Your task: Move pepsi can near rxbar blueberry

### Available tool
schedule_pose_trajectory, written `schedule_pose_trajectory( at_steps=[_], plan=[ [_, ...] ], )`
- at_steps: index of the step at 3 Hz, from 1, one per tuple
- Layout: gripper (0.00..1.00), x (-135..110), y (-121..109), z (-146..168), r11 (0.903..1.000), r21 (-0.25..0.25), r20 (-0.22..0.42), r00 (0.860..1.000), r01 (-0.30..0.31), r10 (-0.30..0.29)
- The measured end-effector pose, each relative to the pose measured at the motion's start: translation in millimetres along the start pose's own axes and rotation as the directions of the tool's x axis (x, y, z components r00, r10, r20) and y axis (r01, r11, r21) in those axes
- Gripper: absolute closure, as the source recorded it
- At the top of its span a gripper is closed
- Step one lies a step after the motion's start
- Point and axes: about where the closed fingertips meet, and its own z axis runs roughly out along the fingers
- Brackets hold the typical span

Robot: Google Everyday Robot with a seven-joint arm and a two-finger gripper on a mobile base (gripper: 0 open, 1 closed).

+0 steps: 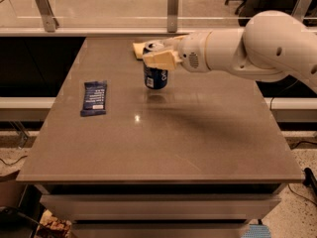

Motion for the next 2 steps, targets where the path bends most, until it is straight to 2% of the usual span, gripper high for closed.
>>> schedule_pose_trajectory(
  at_steps=[2],
  plan=[
    [1.00,4,29,39,1.0000,0.009,0.046,0.999,0.001,-0.001]
  ],
)
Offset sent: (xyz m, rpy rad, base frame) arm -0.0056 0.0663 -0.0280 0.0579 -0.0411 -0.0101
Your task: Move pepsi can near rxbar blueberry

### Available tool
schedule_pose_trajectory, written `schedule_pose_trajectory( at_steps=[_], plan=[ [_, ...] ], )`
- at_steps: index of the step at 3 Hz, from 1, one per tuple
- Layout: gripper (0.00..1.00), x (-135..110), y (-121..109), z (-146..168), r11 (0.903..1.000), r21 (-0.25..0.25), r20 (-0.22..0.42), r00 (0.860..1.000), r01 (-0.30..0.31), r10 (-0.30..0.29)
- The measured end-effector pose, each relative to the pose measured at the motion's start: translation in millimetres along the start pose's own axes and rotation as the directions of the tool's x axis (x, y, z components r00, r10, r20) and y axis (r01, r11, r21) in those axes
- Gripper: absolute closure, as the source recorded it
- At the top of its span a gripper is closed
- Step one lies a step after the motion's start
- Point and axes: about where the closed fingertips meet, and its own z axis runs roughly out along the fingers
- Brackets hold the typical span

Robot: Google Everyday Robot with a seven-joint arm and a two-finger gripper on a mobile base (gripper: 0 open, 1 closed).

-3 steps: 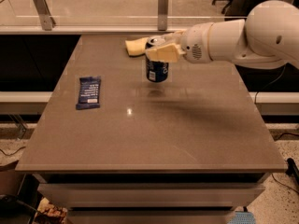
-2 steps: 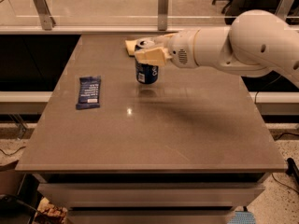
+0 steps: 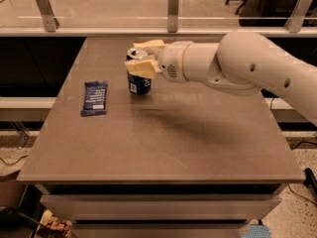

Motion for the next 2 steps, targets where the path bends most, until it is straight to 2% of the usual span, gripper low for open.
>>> schedule_pose_trajectory(
  at_steps=[2],
  plan=[
    [1.00,4,25,30,0.9997,-0.021,-0.015,1.000,0.013,-0.014]
  ],
)
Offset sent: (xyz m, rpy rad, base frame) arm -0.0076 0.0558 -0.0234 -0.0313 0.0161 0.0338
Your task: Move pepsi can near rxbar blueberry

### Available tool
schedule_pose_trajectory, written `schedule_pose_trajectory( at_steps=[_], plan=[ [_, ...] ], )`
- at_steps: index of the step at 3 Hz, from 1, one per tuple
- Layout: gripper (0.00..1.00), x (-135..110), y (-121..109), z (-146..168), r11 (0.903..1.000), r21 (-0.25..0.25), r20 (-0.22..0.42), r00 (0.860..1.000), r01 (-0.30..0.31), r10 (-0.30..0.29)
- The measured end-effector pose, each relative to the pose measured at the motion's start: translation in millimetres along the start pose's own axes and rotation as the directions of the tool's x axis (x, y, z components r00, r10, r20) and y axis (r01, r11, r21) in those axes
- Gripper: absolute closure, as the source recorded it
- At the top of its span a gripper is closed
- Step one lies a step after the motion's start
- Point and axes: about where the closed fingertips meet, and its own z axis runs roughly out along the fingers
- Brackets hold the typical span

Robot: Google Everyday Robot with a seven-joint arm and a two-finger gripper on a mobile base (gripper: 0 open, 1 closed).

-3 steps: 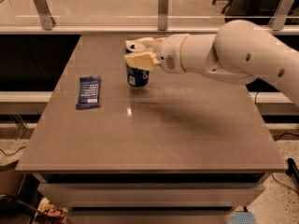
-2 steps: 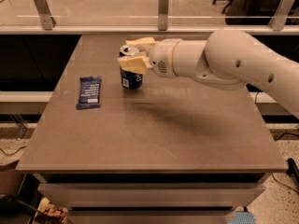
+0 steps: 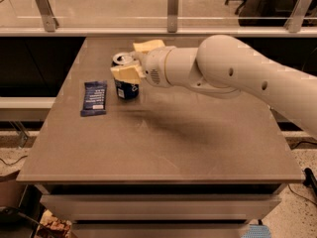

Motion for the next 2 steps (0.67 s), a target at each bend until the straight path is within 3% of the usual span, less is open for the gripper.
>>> schedule_pose_trajectory(
  at_steps=[1,2],
  plan=[
    [1.00,4.3,13.6,11.4,0.9999,-0.011,-0.011,1.000,0.008,-0.008],
    [0.82,3.2,15.3,12.1,0.9999,-0.013,-0.011,1.000,0.011,-0.011]
  ],
)
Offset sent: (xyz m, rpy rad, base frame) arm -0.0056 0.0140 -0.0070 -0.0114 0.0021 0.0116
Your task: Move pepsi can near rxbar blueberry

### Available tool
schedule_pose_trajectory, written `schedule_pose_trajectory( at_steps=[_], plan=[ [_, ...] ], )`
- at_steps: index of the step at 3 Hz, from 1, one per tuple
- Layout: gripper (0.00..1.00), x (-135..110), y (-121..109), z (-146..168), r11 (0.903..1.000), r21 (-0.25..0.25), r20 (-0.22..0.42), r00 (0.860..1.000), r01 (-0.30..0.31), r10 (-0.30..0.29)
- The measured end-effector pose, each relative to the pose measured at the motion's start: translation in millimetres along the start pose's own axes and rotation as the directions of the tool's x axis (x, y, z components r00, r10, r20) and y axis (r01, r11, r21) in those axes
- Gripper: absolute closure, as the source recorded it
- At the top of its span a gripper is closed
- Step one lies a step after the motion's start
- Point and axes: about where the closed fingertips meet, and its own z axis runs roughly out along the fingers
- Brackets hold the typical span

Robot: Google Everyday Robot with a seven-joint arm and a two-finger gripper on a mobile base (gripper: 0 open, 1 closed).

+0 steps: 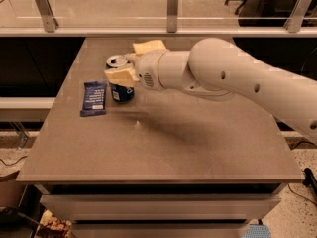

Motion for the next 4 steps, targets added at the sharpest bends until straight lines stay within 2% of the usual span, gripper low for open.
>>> schedule_pose_trajectory(
  at_steps=[3,4],
  plan=[
    [0.13,-3.6,5.5,2.5,0.9999,-0.008,0.001,1.000,0.007,-0.007],
    [0.00,-4.7,7.2,3.1,0.9999,-0.010,0.002,1.000,0.010,-0.010]
  ],
)
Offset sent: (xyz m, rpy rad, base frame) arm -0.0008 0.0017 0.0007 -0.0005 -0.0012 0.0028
